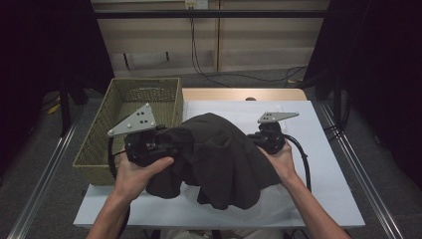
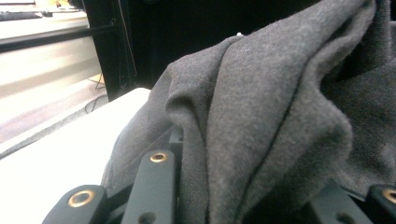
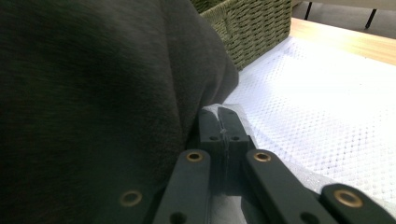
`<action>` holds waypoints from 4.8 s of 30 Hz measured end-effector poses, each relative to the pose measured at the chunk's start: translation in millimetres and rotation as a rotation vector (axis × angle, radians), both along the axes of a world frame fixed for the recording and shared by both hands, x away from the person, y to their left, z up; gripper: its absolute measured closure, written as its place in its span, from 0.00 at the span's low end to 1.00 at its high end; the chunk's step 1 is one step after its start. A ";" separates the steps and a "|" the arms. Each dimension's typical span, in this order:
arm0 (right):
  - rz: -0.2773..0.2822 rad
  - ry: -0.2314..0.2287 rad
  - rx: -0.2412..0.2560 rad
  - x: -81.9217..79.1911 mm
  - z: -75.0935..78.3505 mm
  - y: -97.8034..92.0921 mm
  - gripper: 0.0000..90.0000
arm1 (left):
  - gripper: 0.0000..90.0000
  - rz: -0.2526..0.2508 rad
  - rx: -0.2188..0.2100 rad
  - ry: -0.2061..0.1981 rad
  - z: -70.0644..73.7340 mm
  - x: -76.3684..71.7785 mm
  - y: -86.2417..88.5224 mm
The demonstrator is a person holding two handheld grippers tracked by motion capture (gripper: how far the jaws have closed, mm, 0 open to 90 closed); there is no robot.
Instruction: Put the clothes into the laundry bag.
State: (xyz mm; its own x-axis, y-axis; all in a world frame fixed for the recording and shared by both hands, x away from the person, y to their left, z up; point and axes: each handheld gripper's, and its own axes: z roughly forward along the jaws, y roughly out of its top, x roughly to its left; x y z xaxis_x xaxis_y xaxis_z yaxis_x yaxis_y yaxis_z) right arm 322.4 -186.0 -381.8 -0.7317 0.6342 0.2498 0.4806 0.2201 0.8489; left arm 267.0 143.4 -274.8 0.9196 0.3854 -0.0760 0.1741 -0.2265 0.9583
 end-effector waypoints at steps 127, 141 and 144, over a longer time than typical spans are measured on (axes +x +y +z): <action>-0.054 0.014 -0.027 -4.8 -8.6 -3.9 1.00 | 0.91 0.056 0.216 0.131 -129.1 46.1 -78.0; -0.050 0.001 0.005 -1.1 -6.3 1.1 1.00 | 0.94 -0.073 0.249 0.144 -122.3 39.5 -119.1; -0.043 -0.021 0.014 -5.2 2.0 2.2 1.00 | 0.94 -0.072 0.266 0.161 -132.1 41.2 -127.0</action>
